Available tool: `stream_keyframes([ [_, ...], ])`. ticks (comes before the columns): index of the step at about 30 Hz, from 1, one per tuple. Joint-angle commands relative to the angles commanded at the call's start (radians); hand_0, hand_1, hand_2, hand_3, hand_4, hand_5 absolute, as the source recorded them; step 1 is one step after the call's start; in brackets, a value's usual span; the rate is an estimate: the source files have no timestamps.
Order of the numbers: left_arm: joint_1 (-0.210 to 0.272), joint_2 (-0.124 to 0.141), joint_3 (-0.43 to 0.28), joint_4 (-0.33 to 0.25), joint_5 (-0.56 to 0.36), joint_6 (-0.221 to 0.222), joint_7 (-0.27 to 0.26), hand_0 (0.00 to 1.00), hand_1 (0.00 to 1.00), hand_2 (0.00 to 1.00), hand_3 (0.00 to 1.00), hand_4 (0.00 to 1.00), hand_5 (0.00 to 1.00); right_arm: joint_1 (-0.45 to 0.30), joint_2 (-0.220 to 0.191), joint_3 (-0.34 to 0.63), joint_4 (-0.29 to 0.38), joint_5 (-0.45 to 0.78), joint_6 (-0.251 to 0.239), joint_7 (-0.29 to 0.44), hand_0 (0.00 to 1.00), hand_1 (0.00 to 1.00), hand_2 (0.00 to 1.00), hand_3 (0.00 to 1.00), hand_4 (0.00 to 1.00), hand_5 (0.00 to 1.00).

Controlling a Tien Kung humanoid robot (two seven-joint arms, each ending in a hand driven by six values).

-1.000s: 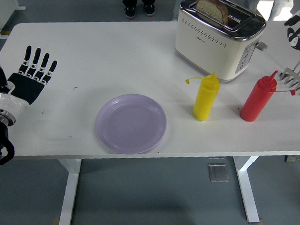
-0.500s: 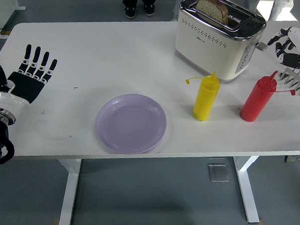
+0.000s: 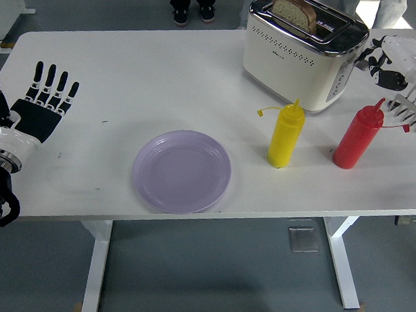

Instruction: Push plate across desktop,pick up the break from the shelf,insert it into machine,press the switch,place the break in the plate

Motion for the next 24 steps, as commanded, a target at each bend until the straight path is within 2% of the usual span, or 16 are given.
stream_keyframes([
  [9, -0.001, 0.001, -0.001, 0.002, 0.001, 0.001, -0.002, 0.815, 0.744, 0.707, 0.697, 0.797, 0.998, 0.024, 0.022, -0.049, -0.078, 0.000, -0.022, 0.013, 0.450, 0.465, 0.632, 0.563, 0.259, 0.002],
  [24, -0.001, 0.001, 0.000, 0.000, -0.010, -0.001, 0.000, 0.814, 0.743, 0.704, 0.697, 0.797, 0.998, 0.022, 0.051, -0.097, -0.144, 0.015, -0.058, 0.037, 0.448, 0.464, 0.617, 0.554, 0.259, 0.002],
])
